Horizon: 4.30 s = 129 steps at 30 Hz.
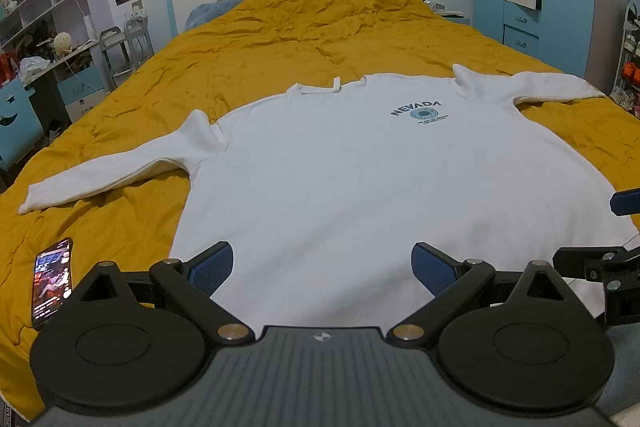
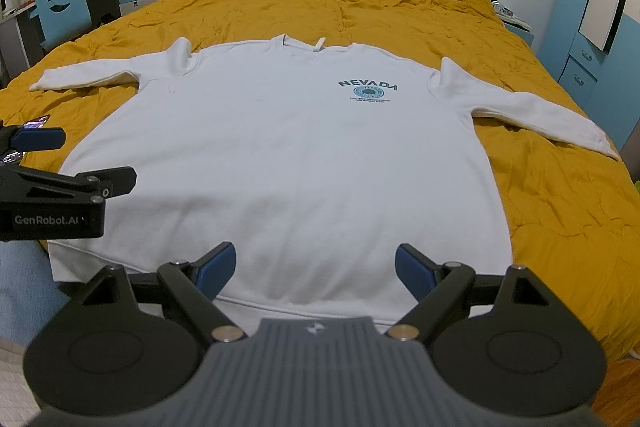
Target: Fold small clothes
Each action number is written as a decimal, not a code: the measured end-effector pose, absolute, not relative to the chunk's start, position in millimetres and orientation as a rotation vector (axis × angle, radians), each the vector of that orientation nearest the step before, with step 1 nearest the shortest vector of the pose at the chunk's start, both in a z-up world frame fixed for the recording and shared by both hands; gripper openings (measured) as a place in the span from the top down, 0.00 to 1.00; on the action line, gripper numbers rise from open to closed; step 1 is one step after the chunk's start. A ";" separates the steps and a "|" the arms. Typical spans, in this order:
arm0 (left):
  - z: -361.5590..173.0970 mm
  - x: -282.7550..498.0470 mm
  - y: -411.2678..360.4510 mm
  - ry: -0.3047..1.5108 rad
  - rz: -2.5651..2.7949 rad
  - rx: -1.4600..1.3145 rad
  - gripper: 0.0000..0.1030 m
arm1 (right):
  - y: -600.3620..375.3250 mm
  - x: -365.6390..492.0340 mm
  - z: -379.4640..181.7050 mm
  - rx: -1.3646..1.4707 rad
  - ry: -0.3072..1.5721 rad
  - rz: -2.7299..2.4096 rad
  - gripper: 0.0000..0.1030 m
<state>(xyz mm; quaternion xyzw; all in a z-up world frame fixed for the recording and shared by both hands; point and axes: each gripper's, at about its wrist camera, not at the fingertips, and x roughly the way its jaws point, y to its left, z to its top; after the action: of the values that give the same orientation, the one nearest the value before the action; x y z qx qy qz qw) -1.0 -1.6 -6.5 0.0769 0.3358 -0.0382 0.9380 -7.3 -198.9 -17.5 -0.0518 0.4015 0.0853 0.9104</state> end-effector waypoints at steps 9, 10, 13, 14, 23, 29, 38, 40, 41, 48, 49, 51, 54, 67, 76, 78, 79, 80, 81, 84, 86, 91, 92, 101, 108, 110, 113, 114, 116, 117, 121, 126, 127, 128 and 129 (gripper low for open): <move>-8.0 -0.1 -1.0 0.688 -0.077 0.157 0.00 | -198.0 -7.0 -20.4 -0.107 0.833 0.178 0.20; -8.7 -0.1 -0.7 0.690 -0.077 0.157 0.00 | -198.0 -7.2 -20.6 -0.106 0.834 0.178 0.20; -11.0 -0.5 0.7 0.692 -0.076 0.156 0.00 | -197.8 -7.8 -20.7 -0.105 0.837 0.179 0.20; -10.5 -0.2 0.1 0.692 -0.076 0.156 0.00 | -197.6 -8.5 -21.3 -0.105 0.838 0.180 0.20; -11.6 -0.9 1.1 0.696 -0.076 0.157 0.00 | -197.1 -8.1 -19.6 -0.107 0.842 0.182 0.20; -11.4 -0.9 1.1 0.698 -0.076 0.158 0.00 | -197.0 -8.2 -19.6 -0.107 0.841 0.181 0.20; -11.1 -0.3 0.3 0.699 -0.077 0.160 0.00 | -196.8 -7.9 -19.7 -0.106 0.842 0.182 0.20; -11.5 -0.1 -0.2 0.702 -0.079 0.163 0.00 | -196.7 -7.9 -19.8 -0.106 0.842 0.182 0.20; -11.8 0.2 -0.4 0.704 -0.080 0.166 0.00 | -196.5 -8.2 -20.0 -0.106 0.844 0.182 0.20; -5.4 13.7 -1.3 0.714 -0.086 0.170 0.00 | -196.8 1.7 -15.3 -0.102 0.844 0.192 0.20; -3.6 16.9 -0.2 0.712 -0.085 0.168 0.00 | -197.8 5.2 -14.5 -0.095 0.846 0.199 0.20; 0.1 24.3 2.5 0.698 -0.076 0.167 0.00 | -200.6 14.0 -12.2 -0.081 0.844 0.211 0.20; 7.0 38.4 10.0 0.674 -0.049 0.171 0.00 | -203.0 29.4 -7.6 -0.087 0.819 0.214 0.20; 25.4 131.9 150.5 0.684 0.170 -0.203 0.00 | -211.2 125.6 5.5 -0.079 0.640 0.257 0.20; 11.9 173.4 289.4 0.637 0.411 -0.417 0.00 | -199.4 204.1 -20.0 -0.003 0.719 0.239 0.20; 1.8 176.6 321.7 0.614 0.485 -0.495 0.00 | -198.7 218.5 -29.6 0.018 0.749 0.240 0.20; -4.0 177.1 336.7 0.605 0.514 -0.532 0.00 | -199.5 225.0 -35.0 0.037 0.766 0.249 0.20; -8.6 177.1 350.4 0.597 0.531 -0.566 0.06 | -200.0 230.7 -40.0 0.058 0.777 0.255 0.20; -13.5 176.0 365.3 0.587 0.556 -0.606 0.12 | -200.5 236.9 -44.6 0.080 0.786 0.255 0.20; -27.4 172.3 404.9 0.558 0.624 -0.725 0.15 | -200.9 251.9 -57.2 0.122 0.801 0.215 0.20; -38.5 170.4 431.6 0.551 0.653 -0.812 0.17 | -199.4 258.9 -63.3 0.136 0.799 0.209 0.21; -57.7 172.5 471.6 0.567 0.699 -0.910 0.20 | -185.4 266.8 -65.2 0.082 0.764 0.272 0.27; -59.6 175.7 476.8 0.569 0.699 -0.912 0.24 | -180.3 268.4 -65.4 0.065 0.753 0.291 0.28; -48.3 194.4 467.0 0.595 0.641 -0.720 0.91 | -150.5 280.7 -75.7 -0.036 0.792 0.315 0.51; 16.7 196.6 398.8 0.489 0.454 -0.463 0.94 | -152.2 284.6 -82.0 -0.034 0.845 0.283 0.59; 39.5 200.8 367.9 0.467 0.394 -0.371 0.94 | -153.7 285.0 -82.3 -0.027 0.857 0.266 0.59; 70.2 208.0 310.9 0.446 0.306 -0.228 0.94 | -157.4 283.5 -83.2 -0.005 0.868 0.258 0.59; 77.8 209.9 287.9 0.440 0.271 -0.170 0.94 | -158.8 282.4 -82.6 0.003 0.870 0.258 0.59; 87.8 216.9 243.7 0.448 0.206 -0.081 0.94 | -160.7 279.6 -80.5 0.013 0.863 0.259 0.59; 90.6 221.2 218.8 0.455 0.175 -0.041 0.94 | -162.4 277.9 -78.8 0.019 0.856 0.257 0.59; 74.6 240.3 134.6 0.499 0.062 0.073 0.94 | -171.6 272.8 -73.7 0.046 0.841 0.249 0.59; 19.6 260.6 53.9 0.634 -0.100 0.122 0.94 | -188.0 263.0 -70.0 0.084 0.831 0.239 0.59; 5.3 263.5 42.4 0.672 -0.126 0.128 0.94 | -191.0 260.5 -70.1 0.089 0.832 0.238 0.59; -9.1 264.8 32.7 0.717 -0.149 0.134 0.94 | -194.2 258.1 -70.4 0.094 0.832 0.236 0.59; -23.8 268.1 22.7 0.764 -0.165 0.143 0.93 | -197.4 255.6 -71.0 0.099 0.835 0.234 0.59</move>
<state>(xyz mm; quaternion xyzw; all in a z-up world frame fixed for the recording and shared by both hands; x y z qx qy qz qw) 268.1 22.7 -23.8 0.0695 0.3721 -0.0805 0.9221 255.6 -197.4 -71.0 0.0479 0.4046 0.1132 0.9062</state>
